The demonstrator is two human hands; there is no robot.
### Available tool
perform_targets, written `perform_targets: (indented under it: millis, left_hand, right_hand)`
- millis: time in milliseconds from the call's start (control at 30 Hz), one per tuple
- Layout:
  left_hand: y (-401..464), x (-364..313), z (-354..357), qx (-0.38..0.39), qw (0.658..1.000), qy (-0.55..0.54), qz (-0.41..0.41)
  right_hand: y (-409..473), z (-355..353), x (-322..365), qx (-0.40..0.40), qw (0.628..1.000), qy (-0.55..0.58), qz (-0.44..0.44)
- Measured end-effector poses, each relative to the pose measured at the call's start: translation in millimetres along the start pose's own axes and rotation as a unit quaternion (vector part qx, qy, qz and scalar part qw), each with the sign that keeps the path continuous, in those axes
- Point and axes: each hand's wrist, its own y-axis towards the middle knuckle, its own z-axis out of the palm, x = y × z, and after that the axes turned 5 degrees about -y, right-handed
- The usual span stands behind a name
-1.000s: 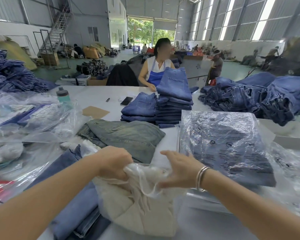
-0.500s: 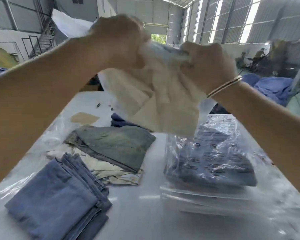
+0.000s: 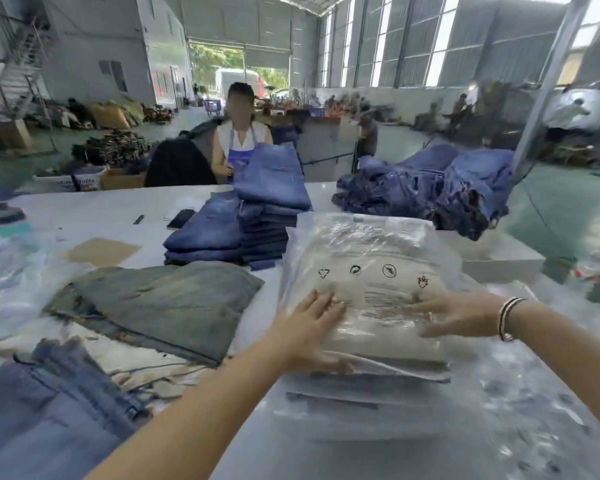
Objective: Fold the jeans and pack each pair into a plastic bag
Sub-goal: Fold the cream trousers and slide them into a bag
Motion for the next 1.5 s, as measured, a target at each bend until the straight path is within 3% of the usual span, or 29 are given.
perform_targets:
  millis: [100,167,233,300,367,567,733,900,1100,1167,1267,1333,1433,1500]
  left_hand:
    - [12.6,-0.7,0.7,-0.02,0.998,-0.067,-0.002]
    - [18.0,-0.5,-3.9,-0.07,0.991,-0.113,-0.011]
    - [23.4,2.3,-2.6,-0.123,0.983,-0.131,-0.043]
    - [28.8,3.4,3.5,-0.103,0.983,-0.126,-0.08]
    - [32.7,2.0,15.0,-0.082,0.986,-0.112,-0.09]
    - [37.5,-0.2,35.6,-0.133,0.98,-0.105,-0.099]
    - [35.6,4.6,20.7,-0.084,0.97,-0.214,-0.075]
    - [-5.6,26.5,33.1,-0.083,0.971,-0.221,-0.042]
    - [-83.3,54.9,76.9,-0.128,0.956,-0.249,-0.085]
    - [-108.3,71.0,88.7,-0.122,0.965,-0.202,-0.115]
    - [-145.8,101.5,105.0,-0.101,0.97,-0.122,-0.187]
    - [-171.1,121.3,114.1,-0.093,0.962,-0.105,-0.236]
    - [-207.1,146.9,125.5,-0.076,0.947,-0.072,-0.305]
    - [-225.0,161.6,131.1,-0.064,0.935,-0.058,-0.344]
  right_hand:
    - [24.7,1.8,-4.3,-0.272,0.951,0.136,0.053]
    - [44.8,3.5,0.5,-0.336,0.926,0.156,0.074]
    - [65.7,11.5,8.9,-0.276,0.944,0.157,0.091]
    - [87.4,23.4,15.4,-0.234,0.958,0.124,0.107]
    - [102.6,34.3,17.0,-0.249,0.956,0.103,0.113]
    - [115.6,47.0,12.8,-0.268,0.948,0.114,0.129]
    - [117.2,49.4,5.2,-0.254,0.95,0.133,0.122]
    - [122.5,46.6,5.7,-0.243,0.958,0.102,0.115]
    - [122.7,6.8,30.4,-0.142,0.978,0.022,0.154]
    - [117.6,-9.6,62.9,-0.176,0.97,0.037,0.162]
    - [107.3,-3.8,143.1,-0.316,0.934,0.134,0.094]
    - [100.7,15.2,204.6,-0.367,0.926,0.082,0.0]
    - [108.6,58.6,278.4,-0.289,0.949,0.034,-0.121]
    - [123.1,88.7,312.0,-0.205,0.967,0.027,-0.146]
